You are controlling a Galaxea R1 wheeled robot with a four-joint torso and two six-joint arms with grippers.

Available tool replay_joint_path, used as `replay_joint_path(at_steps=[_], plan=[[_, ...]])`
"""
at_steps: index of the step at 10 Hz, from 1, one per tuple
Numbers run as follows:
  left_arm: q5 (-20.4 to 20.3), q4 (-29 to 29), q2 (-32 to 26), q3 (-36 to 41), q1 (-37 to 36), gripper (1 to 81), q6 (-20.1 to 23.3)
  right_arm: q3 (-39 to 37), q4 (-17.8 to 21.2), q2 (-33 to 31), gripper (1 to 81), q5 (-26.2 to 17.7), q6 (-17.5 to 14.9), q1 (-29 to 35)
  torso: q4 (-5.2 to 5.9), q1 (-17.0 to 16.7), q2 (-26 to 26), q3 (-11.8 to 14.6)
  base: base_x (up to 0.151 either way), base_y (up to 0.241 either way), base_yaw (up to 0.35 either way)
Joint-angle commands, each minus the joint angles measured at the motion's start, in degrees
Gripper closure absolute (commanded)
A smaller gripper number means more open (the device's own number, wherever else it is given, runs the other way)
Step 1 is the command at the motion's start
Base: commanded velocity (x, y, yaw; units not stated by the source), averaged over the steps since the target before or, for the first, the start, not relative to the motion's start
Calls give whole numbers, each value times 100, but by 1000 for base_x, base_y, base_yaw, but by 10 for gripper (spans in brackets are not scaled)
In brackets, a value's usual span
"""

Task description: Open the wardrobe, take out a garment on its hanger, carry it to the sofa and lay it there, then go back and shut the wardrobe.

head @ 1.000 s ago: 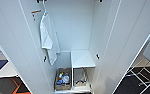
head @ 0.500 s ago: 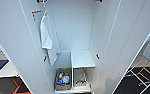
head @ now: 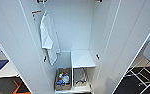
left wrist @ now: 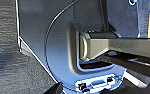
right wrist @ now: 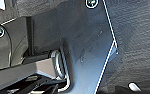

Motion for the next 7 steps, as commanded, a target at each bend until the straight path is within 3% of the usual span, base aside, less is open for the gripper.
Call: replay_joint_path(at_steps=[1,3,4,5,6,7], plan=[[439,-1099,63,49,-128,10,1553,38,-37,12,10,-411,-10,199,0,0,0,0,0,0,0],[448,-3641,-24,84,-216,10,4323,73,-37,12,10,-420,-10,207,0,0,-2,0,0,0,0],[449,-4692,-77,110,-243,10,5497,73,-37,12,10,-419,-10,181,0,0,0,122,0,0,0],[413,-5679,-139,137,-252,10,6226,73,-28,12,10,-411,-19,163,0,0,0,440,0,0,0],[413,-6088,-148,119,-269,10,6237,82,-19,12,10,-385,-19,155,0,2,0,621,0,0,0],[421,-6129,-131,111,-295,10,6237,74,-2,12,10,-376,-27,163,0,2,0,171,0,0,0]])
